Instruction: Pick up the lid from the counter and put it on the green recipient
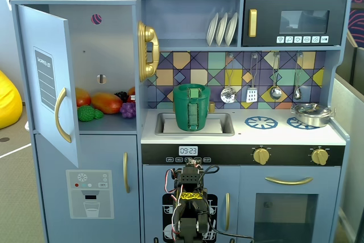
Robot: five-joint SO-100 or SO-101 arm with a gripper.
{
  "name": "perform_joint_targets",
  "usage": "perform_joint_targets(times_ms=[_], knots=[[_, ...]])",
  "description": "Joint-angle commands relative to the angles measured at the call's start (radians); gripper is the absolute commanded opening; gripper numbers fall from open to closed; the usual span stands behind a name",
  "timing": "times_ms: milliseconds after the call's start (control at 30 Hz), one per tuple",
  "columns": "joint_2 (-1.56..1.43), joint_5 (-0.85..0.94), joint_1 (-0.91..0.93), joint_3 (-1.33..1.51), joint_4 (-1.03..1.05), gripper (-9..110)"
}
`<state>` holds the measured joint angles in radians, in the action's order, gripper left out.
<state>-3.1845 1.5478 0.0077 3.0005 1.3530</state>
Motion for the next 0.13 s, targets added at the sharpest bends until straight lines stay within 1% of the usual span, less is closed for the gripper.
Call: perform_joint_targets(times_ms=[0,100], knots=[[0.006,-0.025,0.000,-0.005,0.179,2],[0.006,-0.025,0.000,-0.005,0.179,2]])
